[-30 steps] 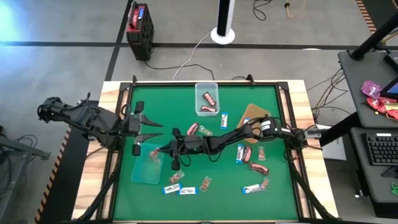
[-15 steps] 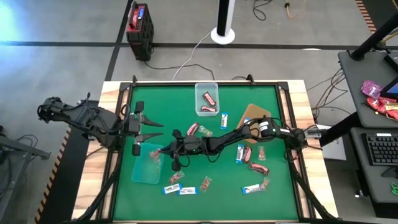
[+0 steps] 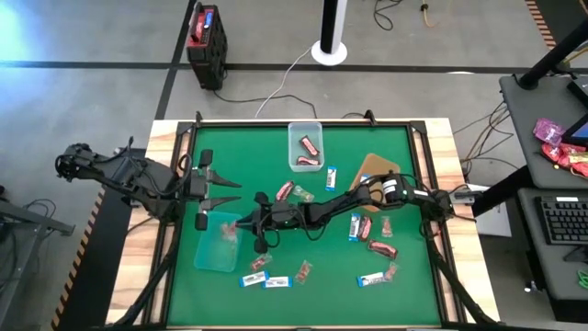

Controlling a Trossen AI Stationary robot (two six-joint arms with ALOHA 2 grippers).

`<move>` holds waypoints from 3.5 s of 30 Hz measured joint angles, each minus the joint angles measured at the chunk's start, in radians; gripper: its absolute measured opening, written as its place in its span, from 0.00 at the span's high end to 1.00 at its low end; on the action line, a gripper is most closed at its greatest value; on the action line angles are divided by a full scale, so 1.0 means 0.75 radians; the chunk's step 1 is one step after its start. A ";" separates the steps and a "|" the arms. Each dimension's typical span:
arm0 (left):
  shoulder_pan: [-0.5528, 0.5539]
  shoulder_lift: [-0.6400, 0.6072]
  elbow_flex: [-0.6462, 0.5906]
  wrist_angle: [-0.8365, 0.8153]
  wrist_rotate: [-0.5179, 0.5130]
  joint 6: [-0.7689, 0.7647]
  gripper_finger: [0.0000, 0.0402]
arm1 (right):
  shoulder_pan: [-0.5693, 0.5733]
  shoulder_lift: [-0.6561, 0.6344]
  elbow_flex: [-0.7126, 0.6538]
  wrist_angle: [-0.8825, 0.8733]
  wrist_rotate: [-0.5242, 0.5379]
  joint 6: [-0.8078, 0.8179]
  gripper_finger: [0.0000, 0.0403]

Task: Sort candy by brand, put in halloween buckets
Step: Put the red gummy candy into the blue bin, then put the white chocolate into the orange bin

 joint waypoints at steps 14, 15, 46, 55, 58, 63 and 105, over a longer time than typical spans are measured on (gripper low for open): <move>0.000 0.001 0.000 -0.002 0.000 -0.001 0.74 | 0.000 -0.019 0.000 -0.042 0.002 -0.017 0.67; -0.001 0.001 0.000 -0.007 0.001 -0.007 0.74 | 0.000 -0.038 0.000 -0.081 0.002 -0.029 0.66; -0.212 0.732 -0.033 -0.046 0.199 -0.383 0.74 | 0.648 -0.880 -0.021 -2.052 0.414 0.896 0.56; -0.336 0.954 -0.029 0.107 0.259 -0.428 0.68 | 0.790 -0.871 -0.021 -2.319 0.253 1.461 0.51; -0.369 1.014 -0.023 0.126 0.248 -0.480 0.59 | 0.825 -0.866 -0.021 -2.313 0.256 1.549 0.51; -0.410 1.121 -0.023 0.312 0.154 -0.473 0.43 | 0.860 -0.859 -0.021 -2.309 0.320 1.609 0.51; -0.386 1.406 -0.023 0.516 0.043 -0.609 0.83 | 0.859 -0.858 -0.028 -2.192 0.725 1.357 0.51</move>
